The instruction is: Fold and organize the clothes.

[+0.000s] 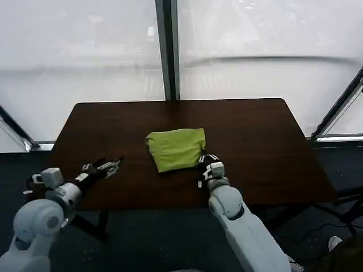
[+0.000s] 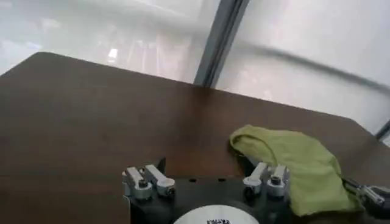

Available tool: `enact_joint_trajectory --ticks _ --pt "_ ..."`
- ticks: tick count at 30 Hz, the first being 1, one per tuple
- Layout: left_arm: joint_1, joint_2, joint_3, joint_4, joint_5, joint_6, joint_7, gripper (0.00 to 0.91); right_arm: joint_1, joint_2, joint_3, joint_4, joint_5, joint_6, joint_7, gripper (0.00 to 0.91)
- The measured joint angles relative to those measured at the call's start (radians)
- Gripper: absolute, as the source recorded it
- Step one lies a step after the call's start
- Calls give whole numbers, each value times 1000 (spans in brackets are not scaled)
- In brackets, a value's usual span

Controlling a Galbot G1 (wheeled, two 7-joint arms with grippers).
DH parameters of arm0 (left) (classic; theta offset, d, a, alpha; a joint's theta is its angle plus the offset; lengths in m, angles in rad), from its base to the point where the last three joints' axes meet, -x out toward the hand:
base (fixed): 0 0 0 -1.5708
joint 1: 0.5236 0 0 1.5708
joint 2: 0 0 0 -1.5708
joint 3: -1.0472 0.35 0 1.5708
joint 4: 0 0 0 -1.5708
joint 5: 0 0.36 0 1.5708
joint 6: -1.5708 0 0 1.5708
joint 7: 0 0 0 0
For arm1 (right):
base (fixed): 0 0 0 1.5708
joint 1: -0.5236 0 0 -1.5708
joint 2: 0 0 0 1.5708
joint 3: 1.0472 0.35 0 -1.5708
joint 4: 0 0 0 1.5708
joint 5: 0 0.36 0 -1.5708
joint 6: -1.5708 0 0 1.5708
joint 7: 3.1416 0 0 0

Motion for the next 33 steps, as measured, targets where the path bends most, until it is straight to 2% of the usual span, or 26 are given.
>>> enact_joint_trajectory --ticks 7,21,24,25,26,30,33 --pt "27 -14 -18 -2 13 -3 4 878 -38 19 -9 33 -45 0 31 0" --pt "14 -24 10 -13 24 -5 1 878 -185 -28 74 200 -41 -10 67 0" --pt "15 -27 12 -16 27 -6 1 878 -207 -36 94 227 -37 -13 75 224" --pt "15 -28 12 -16 28 -7 1 878 -212 -38 99 234 -35 -13 80 371" --pt "15 -29 13 -18 29 -7 1 878 -220 -40 106 243 -31 -14 84 878" --pt "15 -33 16 -21 36 -10 0 878 -249 -48 129 285 -24 -4 84 878" --pt "19 -38 18 -27 50 -23 5 878 -271 -58 147 317 -32 30 63 878"
